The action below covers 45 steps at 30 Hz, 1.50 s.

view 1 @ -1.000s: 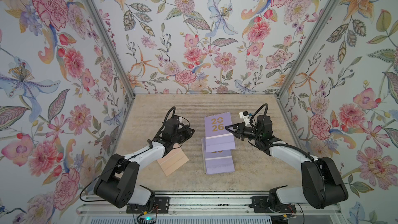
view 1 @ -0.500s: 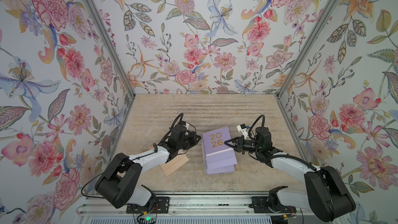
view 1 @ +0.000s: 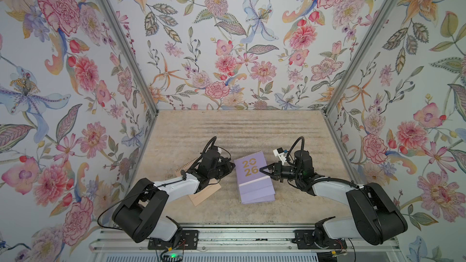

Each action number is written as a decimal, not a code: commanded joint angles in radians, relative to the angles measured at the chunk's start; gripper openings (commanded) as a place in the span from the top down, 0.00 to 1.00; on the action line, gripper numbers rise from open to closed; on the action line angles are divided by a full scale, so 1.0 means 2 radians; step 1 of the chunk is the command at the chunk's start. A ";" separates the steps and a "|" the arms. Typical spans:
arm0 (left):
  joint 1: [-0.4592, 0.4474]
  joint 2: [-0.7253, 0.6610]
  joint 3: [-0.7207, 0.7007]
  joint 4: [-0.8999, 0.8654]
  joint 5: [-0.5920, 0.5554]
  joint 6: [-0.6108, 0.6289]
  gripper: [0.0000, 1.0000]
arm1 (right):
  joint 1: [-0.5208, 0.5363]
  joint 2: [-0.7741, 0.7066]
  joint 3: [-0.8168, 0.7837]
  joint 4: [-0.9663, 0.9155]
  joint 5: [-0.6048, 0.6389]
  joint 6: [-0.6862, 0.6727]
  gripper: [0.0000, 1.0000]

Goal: Stack the calendars
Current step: Place the calendar at the calendar.

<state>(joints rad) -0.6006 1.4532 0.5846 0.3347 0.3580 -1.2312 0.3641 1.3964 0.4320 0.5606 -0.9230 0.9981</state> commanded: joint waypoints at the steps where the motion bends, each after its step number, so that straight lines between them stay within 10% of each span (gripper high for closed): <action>1: -0.005 -0.003 -0.009 0.001 -0.013 -0.006 0.93 | -0.005 -0.010 -0.013 0.033 0.000 -0.009 1.00; 24: -0.022 0.033 -0.009 0.019 -0.005 -0.012 0.93 | -0.015 0.011 -0.040 0.073 0.003 0.002 1.00; 45: -0.037 0.037 0.006 0.015 -0.014 -0.014 0.93 | -0.030 0.003 -0.032 0.000 0.009 -0.037 0.75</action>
<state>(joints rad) -0.6590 1.5227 0.5720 0.3466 0.3576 -1.2465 0.3069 1.4178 0.3622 0.5869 -0.9047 0.9562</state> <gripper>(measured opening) 0.068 0.245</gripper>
